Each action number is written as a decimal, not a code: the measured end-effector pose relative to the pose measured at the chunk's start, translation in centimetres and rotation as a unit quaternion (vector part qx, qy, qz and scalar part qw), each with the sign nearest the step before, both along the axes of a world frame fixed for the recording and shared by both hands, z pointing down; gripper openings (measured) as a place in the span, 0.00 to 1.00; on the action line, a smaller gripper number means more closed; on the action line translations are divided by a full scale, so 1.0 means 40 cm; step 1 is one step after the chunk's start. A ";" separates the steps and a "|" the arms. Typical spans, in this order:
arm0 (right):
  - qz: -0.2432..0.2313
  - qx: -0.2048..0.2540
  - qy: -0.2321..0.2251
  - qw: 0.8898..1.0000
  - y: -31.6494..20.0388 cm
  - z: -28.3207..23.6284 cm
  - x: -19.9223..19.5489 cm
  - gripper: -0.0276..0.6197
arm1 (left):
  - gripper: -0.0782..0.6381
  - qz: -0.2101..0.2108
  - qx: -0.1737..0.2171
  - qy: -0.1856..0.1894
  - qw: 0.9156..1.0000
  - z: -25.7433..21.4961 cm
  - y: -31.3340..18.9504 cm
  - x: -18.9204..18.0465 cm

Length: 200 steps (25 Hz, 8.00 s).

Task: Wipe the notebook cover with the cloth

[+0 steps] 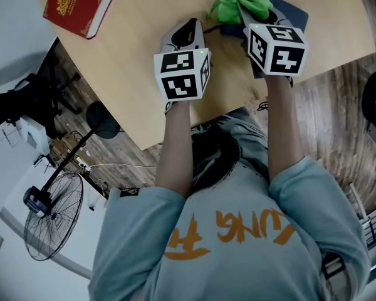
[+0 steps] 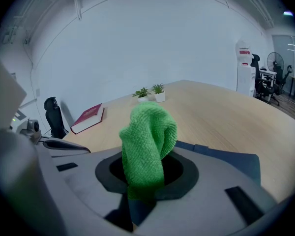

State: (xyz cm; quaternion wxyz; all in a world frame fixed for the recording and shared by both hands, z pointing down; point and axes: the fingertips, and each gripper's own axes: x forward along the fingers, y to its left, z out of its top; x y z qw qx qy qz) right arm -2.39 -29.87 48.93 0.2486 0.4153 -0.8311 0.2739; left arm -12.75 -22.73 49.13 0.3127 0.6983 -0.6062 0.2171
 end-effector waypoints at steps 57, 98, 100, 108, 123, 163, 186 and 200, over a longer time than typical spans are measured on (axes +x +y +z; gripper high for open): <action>0.162 0.002 0.062 0.985 0.024 -0.055 0.515 0.18 | 0.14 0.097 0.015 0.030 0.995 -0.053 -0.069 0.314; -0.013 0.007 0.005 1.000 -0.101 -0.003 -0.039 0.18 | 0.14 -0.080 0.024 0.058 0.995 -0.017 -0.096 -0.090; -0.008 0.006 0.004 1.000 -0.100 -0.001 -0.021 0.18 | 0.14 -0.073 0.023 0.061 0.995 -0.015 -0.104 -0.071; 0.020 0.004 -0.004 1.000 -0.092 -0.005 0.048 0.18 | 0.14 -0.034 0.023 0.063 0.997 -0.023 -0.133 0.009; 0.070 0.030 0.006 0.997 -0.069 -0.018 0.180 0.18 | 0.14 0.028 0.018 0.061 0.998 -0.014 -0.133 0.123; 0.219 0.078 0.023 0.972 0.157 -0.159 0.600 0.18 | 0.14 0.087 0.073 0.086 0.990 -0.151 0.032 0.390; 0.157 0.245 -0.044 0.956 0.355 -0.575 0.563 0.18 | 0.14 0.072 0.233 0.033 0.969 -0.551 0.234 0.372; 0.080 0.356 -0.123 0.923 0.422 -0.841 0.417 0.17 | 0.14 0.030 0.356 -0.039 0.933 -0.812 0.324 0.236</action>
